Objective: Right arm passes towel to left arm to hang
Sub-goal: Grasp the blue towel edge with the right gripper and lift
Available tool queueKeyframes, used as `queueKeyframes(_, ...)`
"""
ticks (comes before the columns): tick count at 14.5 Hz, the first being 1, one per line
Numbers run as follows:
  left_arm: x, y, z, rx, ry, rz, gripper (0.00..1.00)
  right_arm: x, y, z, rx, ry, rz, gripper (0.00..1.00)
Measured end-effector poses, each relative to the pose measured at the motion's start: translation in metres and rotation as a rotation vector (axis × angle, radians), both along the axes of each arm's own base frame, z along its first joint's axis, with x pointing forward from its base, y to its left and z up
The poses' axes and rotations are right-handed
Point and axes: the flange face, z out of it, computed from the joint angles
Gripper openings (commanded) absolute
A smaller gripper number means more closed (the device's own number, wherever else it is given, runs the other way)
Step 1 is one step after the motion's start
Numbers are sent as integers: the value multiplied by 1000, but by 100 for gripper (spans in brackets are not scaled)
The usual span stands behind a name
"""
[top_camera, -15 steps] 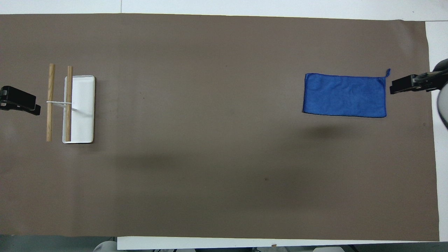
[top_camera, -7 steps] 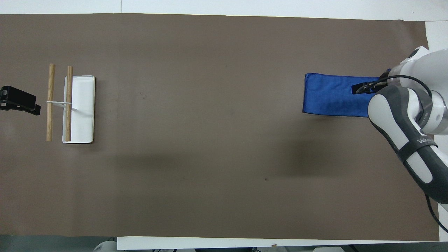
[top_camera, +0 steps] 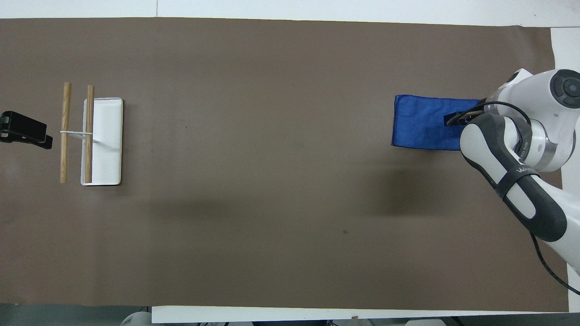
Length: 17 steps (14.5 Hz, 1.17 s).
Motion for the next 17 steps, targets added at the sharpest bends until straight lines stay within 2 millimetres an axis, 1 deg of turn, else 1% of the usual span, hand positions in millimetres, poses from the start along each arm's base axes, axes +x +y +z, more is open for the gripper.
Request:
queueKeyframes(2,0,0,0,0,0,0,100,0,-2,-8,0,8,6,97)
queueKeyframes(4,0,0,0,0,0,0,100,-2,-4,-13,1,17,5,96)
queueKeyframes(5,0,0,0,0,0,0,100,-3,-4,-16,2,20,5,94)
queueKeyframes(6,0,0,0,0,0,0,100,-4,-3,-18,2,19,6,82)
queueKeyframes(7,0,0,0,0,0,0,100,-5,-3,-20,1,12,7,59)
queueKeyframes(8,0,0,0,0,0,0,100,-4,-2,-19,1,4,8,33)
queueKeyframes(9,0,0,0,0,0,0,100,-4,-2,-17,1,1,8,16)
queueKeyframes(10,0,0,0,0,0,0,100,-4,-2,-16,1,-1,9,4)
queueKeyframes(11,0,0,0,0,0,0,100,-4,-1,-15,1,-3,10,0)
queueKeyframes(17,0,0,0,0,0,0,100,-1,10,-12,49,15,-10,0)
